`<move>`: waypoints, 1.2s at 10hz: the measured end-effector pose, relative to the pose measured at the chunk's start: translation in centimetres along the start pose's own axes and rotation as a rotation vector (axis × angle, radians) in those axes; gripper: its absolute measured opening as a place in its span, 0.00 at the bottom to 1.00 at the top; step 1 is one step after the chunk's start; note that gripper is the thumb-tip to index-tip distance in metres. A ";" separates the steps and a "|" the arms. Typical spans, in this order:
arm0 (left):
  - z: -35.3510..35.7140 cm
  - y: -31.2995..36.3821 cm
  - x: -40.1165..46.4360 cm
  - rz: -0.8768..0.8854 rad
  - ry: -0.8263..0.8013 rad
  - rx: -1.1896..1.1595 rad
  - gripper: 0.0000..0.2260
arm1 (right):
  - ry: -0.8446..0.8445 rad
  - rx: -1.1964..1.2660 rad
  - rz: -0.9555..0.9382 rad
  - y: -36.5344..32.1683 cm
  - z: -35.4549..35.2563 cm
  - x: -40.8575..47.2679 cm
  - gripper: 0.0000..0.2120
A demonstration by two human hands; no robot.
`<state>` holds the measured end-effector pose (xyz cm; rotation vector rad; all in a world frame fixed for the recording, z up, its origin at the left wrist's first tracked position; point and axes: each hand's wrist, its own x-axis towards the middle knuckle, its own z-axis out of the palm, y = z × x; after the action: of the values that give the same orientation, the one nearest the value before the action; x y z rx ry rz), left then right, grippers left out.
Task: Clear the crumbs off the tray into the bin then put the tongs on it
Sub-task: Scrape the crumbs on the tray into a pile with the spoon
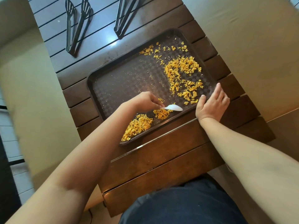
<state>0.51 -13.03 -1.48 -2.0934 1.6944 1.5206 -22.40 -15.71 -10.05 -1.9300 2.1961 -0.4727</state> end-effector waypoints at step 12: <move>-1.2 -6.1 -2.6 -0.140 0.266 -0.286 0.08 | -0.005 0.019 0.009 -0.1 -0.2 0.0 0.30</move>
<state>6.15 -9.43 -2.13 -2.6010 1.4294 1.5825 -22.38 -15.66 -9.85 -1.9093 2.1879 -0.4843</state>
